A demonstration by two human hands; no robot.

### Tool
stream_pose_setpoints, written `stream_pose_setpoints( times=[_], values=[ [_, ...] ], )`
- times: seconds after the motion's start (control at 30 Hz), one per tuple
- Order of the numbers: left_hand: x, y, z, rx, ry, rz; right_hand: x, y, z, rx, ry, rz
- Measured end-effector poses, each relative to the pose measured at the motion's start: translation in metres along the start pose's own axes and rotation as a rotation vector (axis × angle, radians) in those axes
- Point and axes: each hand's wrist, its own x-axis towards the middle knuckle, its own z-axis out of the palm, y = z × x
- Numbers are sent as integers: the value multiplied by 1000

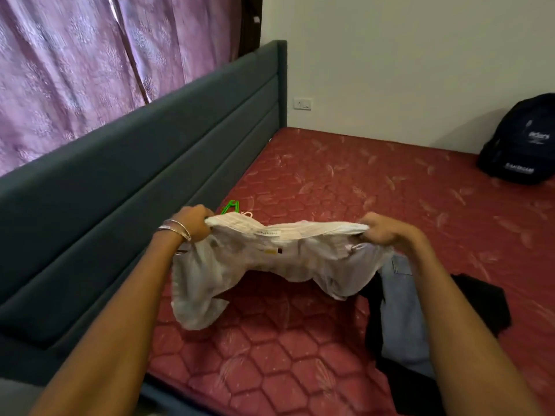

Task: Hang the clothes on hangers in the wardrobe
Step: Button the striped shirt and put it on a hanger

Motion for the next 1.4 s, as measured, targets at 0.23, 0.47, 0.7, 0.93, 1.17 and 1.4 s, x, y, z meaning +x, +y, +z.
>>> stream_pose_setpoints(
  times=[0.23,0.47,0.7,0.93,1.17,1.4],
  values=[
    [-20,-3,-31,-1031,-100,176,-48,-12,-21,1030,158,-207],
    [28,-30,78,-139,-60,-318,45,15,48,905,649,360],
    [72,-46,108,13,-64,-579,84,25,53,-183,450,554],
    [172,-22,83,-1213,-368,-559,149,24,24,858,157,556],
    [285,47,78,-1822,-105,-17,250,42,-1,1632,650,74],
    [343,24,188,-799,-82,-60,312,128,91,661,570,439]
  ],
)
